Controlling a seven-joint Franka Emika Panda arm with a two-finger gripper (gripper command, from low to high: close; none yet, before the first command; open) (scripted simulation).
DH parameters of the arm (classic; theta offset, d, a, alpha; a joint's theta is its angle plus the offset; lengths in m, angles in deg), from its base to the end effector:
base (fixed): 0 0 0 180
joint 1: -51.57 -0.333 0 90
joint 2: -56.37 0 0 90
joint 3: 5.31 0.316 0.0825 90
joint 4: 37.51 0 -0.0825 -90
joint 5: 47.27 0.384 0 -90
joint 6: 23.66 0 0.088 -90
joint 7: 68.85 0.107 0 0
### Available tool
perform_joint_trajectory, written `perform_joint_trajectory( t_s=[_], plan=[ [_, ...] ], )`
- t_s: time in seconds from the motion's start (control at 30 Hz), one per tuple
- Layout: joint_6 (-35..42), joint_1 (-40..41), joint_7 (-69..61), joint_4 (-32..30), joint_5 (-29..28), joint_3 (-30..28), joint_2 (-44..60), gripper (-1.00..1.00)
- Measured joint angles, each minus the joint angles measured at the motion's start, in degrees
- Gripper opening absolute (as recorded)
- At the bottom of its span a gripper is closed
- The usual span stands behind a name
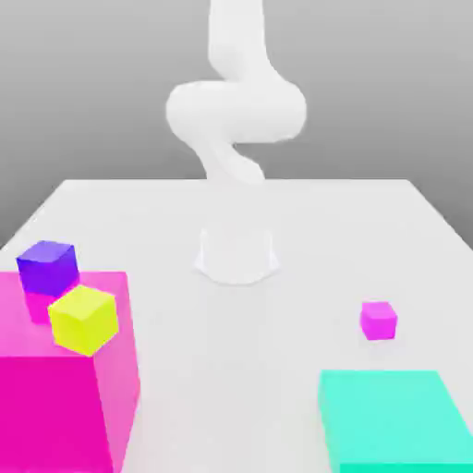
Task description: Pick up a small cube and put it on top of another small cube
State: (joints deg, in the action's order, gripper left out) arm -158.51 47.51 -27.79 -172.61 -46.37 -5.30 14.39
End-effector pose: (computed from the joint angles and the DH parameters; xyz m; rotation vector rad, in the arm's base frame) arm 0.3738 0.0268 0.6633 -2.5526 0.8635 -0.9406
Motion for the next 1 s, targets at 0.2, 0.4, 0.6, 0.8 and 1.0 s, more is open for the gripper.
perform_joint_trajectory(
  t_s=[0.2, 0.4, 0.6, 0.8, 1.0],
  plan=[
    [-7.54, -9.96, -11.56, -8.15, 2.02, 0.72, 9.53, 0.0],
    [-14.82, -18.96, -22.75, -16.05, 3.9, 2.81, 18.77, 0.0],
    [-22.17, -27.45, -33.19, -23.96, 4.88, 5.7, 27.96, 0.0],
    [-29.6, -33.71, -41.42, -31.92, 2.77, 9.99, 37.13, 0.0],
    [-39.0, -37.26, -37.29, -31.84, -6.61, 6.23, 48.87, 0.0]
  ],
)
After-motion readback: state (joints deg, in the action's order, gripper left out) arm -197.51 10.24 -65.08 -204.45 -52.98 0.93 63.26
